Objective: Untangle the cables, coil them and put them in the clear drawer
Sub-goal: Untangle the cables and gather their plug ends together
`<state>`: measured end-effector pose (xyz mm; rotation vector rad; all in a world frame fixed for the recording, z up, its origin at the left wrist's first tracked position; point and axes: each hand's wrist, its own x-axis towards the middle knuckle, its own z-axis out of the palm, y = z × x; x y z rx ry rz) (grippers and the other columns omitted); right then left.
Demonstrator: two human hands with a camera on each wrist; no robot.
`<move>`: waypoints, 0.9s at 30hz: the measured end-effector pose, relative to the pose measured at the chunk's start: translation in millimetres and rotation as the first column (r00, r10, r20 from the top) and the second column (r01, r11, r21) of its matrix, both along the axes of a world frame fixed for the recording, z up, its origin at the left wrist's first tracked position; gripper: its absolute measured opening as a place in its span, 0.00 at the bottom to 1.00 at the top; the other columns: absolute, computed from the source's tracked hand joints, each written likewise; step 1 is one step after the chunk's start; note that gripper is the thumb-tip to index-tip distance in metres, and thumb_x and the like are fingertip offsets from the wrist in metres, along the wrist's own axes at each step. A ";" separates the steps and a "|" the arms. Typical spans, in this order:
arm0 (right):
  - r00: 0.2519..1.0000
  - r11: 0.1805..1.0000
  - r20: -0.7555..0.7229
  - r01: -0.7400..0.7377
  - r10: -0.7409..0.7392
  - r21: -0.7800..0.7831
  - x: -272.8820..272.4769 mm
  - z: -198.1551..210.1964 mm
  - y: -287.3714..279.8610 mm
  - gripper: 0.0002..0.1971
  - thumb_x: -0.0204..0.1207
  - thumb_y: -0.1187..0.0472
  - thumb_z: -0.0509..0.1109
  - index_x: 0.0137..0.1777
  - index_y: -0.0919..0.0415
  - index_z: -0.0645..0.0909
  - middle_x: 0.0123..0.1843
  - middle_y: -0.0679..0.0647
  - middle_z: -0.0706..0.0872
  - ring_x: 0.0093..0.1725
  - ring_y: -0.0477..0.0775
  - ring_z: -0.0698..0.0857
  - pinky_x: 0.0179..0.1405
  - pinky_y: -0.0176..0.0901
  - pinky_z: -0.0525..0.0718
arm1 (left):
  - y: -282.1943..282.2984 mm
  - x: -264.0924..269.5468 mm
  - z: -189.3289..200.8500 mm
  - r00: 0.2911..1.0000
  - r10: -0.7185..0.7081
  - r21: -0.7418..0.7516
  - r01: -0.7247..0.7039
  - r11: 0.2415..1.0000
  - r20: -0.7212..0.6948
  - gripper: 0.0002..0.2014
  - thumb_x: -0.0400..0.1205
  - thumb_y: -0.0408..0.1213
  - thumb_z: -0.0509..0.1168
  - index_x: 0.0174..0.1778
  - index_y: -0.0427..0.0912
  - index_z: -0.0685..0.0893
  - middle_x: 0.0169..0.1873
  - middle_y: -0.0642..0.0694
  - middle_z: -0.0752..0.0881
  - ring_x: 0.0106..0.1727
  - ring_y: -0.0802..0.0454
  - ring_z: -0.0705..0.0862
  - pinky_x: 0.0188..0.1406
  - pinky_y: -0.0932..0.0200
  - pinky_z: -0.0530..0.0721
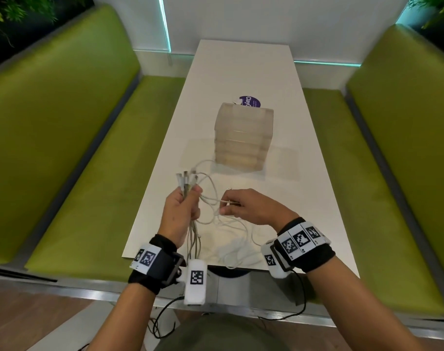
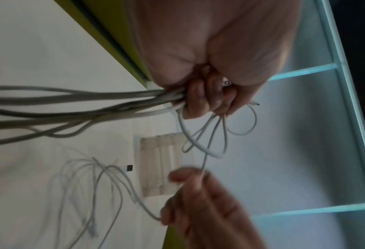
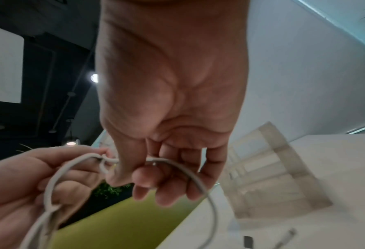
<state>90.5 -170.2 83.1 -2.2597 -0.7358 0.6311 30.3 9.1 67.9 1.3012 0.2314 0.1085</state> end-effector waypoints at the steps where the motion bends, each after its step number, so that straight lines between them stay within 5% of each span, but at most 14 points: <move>1: 1.000 1.000 0.005 0.011 -0.011 -0.018 2.2 -1.4 -5.1 0.05 0.81 0.54 0.66 0.48 0.54 0.81 0.41 0.44 0.84 0.42 0.45 0.81 0.46 0.42 0.79 | 5.0 1.3 1.0 0.999 0.034 -0.042 -0.033 0.999 0.007 0.11 0.84 0.30 0.61 0.35 0.41 0.72 0.18 0.56 0.63 0.19 0.59 0.57 0.18 0.65 0.59; 5: 0.985 0.994 0.147 0.098 -0.091 -0.046 16.3 -12.7 -20.4 0.07 0.82 0.60 0.64 0.47 0.60 0.82 0.42 0.49 0.85 0.44 0.52 0.82 0.46 0.47 0.79 | 20.4 2.5 3.9 0.994 0.110 -0.099 -0.108 0.989 0.024 0.13 0.85 0.30 0.59 0.34 0.43 0.72 0.19 0.55 0.63 0.20 0.59 0.57 0.19 0.64 0.56; 10: 0.943 0.949 0.270 0.249 -0.193 -0.192 29.4 -30.4 -24.4 0.08 0.81 0.58 0.65 0.52 0.59 0.84 0.55 0.54 0.82 0.59 0.58 0.73 0.59 0.49 0.73 | 25.9 2.5 9.6 0.981 0.193 -0.166 -0.185 0.969 0.030 0.11 0.86 0.32 0.58 0.36 0.42 0.74 0.18 0.55 0.63 0.20 0.59 0.58 0.20 0.63 0.55; 14: 0.934 0.954 0.199 0.300 -0.296 0.012 27.2 -20.8 -23.4 0.06 0.80 0.59 0.69 0.49 0.57 0.87 0.49 0.54 0.85 0.54 0.58 0.79 0.54 0.47 0.75 | 28.0 2.4 10.3 0.980 0.193 -0.106 -0.189 0.976 0.036 0.11 0.85 0.31 0.59 0.36 0.42 0.73 0.19 0.54 0.63 0.20 0.58 0.57 0.19 0.64 0.57; 18: 0.952 0.928 0.047 0.284 -0.303 0.241 12.3 4.2 -10.2 0.14 0.76 0.62 0.72 0.36 0.39 0.81 0.45 0.50 0.89 0.42 0.45 0.84 0.45 0.39 0.81 | 21.7 1.4 5.1 0.993 0.119 -0.011 -0.119 0.993 -0.014 0.10 0.84 0.31 0.61 0.37 0.39 0.73 0.20 0.52 0.63 0.20 0.57 0.58 0.18 0.64 0.59; 20: 0.948 0.924 0.090 0.273 -0.306 0.266 8.8 12.0 -4.0 0.08 0.75 0.65 0.73 0.41 0.50 0.85 0.41 0.45 0.87 0.37 0.36 0.81 0.40 0.29 0.78 | 14.4 0.3 3.6 0.997 0.061 0.038 -0.060 0.997 -0.043 0.07 0.84 0.32 0.62 0.41 0.37 0.75 0.20 0.52 0.64 0.20 0.57 0.58 0.18 0.64 0.60; 22: 0.925 0.928 0.211 0.257 -0.317 0.268 9.1 16.2 -0.3 0.04 0.74 0.68 0.72 0.45 0.61 0.88 0.41 0.50 0.86 0.39 0.39 0.80 0.42 0.31 0.77 | 5.7 -0.6 2.4 0.997 0.007 0.075 -0.001 0.997 -0.073 0.07 0.84 0.33 0.62 0.41 0.36 0.77 0.19 0.53 0.65 0.19 0.57 0.59 0.18 0.63 0.60; 27: 0.842 0.963 0.469 0.212 -0.266 0.166 12.2 10.0 2.5 0.07 0.71 0.69 0.76 0.46 0.61 0.91 0.41 0.50 0.75 0.48 0.51 0.71 0.45 0.41 0.74 | -10.3 -0.3 3.4 0.991 -0.058 0.126 0.073 0.989 -0.116 0.08 0.84 0.35 0.63 0.42 0.34 0.78 0.18 0.54 0.68 0.19 0.56 0.62 0.20 0.62 0.61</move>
